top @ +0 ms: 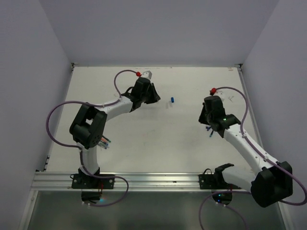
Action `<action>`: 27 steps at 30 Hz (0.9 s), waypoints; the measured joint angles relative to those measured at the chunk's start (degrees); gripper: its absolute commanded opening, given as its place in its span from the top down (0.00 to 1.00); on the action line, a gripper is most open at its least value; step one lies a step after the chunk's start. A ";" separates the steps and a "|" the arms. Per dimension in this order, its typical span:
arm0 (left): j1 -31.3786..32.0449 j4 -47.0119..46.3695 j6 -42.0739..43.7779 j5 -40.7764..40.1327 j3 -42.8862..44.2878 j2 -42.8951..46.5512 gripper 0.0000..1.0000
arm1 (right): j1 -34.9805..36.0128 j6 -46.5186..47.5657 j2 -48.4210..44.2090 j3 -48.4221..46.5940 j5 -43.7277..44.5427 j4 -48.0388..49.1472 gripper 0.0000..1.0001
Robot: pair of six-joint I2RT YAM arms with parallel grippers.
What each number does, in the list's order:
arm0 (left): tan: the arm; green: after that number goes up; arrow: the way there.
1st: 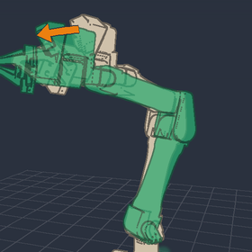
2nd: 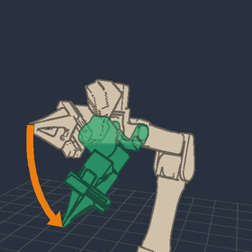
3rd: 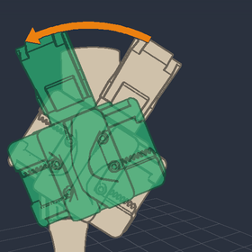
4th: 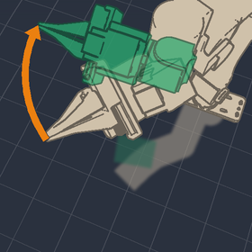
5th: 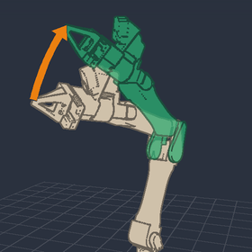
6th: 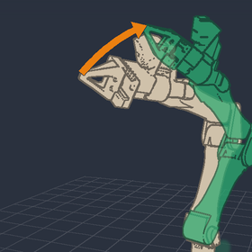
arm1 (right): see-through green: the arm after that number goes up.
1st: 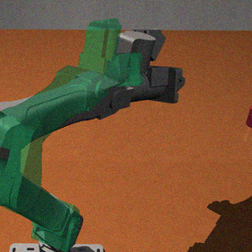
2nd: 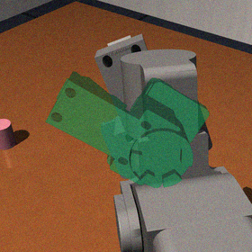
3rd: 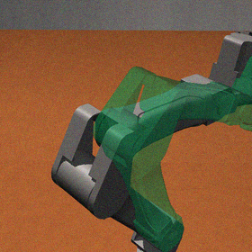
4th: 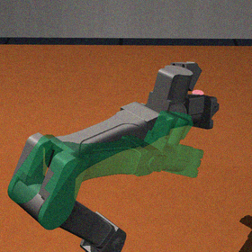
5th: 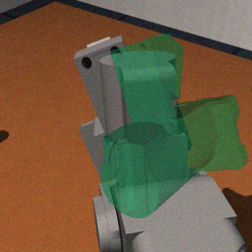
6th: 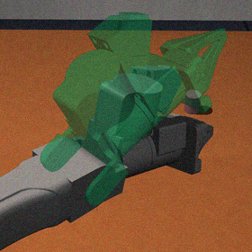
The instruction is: Open the pen caps
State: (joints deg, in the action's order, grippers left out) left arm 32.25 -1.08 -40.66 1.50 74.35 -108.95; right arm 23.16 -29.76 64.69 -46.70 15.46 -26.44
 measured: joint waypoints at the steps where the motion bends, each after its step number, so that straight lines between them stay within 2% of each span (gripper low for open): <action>1: 0.11 -0.02 0.50 0.57 0.02 -0.90 1.00 | -2.84 -0.11 -0.87 0.00 0.15 -1.36 1.00; 10: 0.28 0.04 3.67 4.79 4.24 -9.40 1.00 | -21.33 -0.22 -2.01 3.61 -2.67 -7.21 1.00; 13: 0.28 0.09 4.39 5.49 4.92 -10.58 1.00 | -25.18 -0.31 -0.85 4.70 -3.17 -7.80 1.00; 20: 0.28 1.05 5.95 6.01 7.89 -12.90 1.00 | -26.18 -2.08 2.67 6.19 -4.55 -7.17 1.00; 23: 0.28 2.12 6.36 6.10 9.64 -13.77 0.94 | -26.21 -2.97 5.03 7.61 -4.57 -5.95 1.00; 27: 0.28 2.82 6.88 6.43 9.97 -14.21 0.92 | -26.25 -3.96 6.97 9.60 -4.52 -5.22 0.99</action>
State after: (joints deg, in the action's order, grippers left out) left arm 32.53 1.74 -33.78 7.92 84.31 -123.15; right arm -3.09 -33.71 71.66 -37.10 10.94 -31.66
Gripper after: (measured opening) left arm 0.205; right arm 0.109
